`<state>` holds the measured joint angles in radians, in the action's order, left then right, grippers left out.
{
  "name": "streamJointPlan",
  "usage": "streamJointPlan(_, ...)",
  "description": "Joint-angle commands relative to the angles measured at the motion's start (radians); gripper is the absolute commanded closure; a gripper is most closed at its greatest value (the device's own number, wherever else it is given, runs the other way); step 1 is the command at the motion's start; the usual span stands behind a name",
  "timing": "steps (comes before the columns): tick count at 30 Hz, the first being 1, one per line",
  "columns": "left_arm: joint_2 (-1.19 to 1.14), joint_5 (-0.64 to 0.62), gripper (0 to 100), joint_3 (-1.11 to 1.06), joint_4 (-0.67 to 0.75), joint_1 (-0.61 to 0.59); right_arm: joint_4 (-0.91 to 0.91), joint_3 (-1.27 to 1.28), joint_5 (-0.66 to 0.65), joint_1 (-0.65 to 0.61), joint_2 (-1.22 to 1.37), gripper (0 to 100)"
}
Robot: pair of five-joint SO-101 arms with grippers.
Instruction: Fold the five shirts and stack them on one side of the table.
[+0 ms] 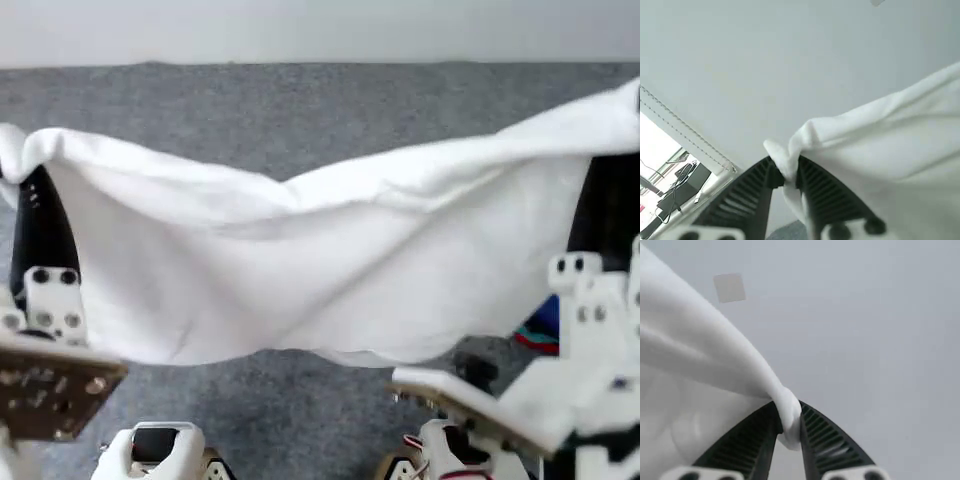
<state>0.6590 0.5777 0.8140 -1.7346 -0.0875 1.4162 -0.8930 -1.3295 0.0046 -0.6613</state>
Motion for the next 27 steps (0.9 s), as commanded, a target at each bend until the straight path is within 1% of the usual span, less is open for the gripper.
streamJointPlan(1,0.052,0.017,99,-0.065,-0.021,-0.008,0.033,-0.025,0.029,0.013,-0.016,98.7)
streamJointPlan(8,0.196,0.077,99,-0.283,-0.018,-0.008,0.01,-0.023,0.038,0.013,-0.019,98.7)
streamJointPlan(13,0.245,0.08,99,-0.321,-0.018,-0.008,-0.079,-0.029,0.037,0.019,-0.038,98.7)
streamJointPlan(16,0.247,0.08,99,-0.325,-0.02,-0.008,-0.11,-0.029,0.005,0.016,-0.054,98.7)
streamJointPlan(21,0.241,0.08,99,-0.354,-0.02,-0.008,-0.079,-0.009,-0.02,0.016,-0.054,98.7)
streamJointPlan(27,0.239,0.08,99,-0.53,-0.017,-0.006,-0.016,0.199,-0.026,0.015,-0.054,98.7)
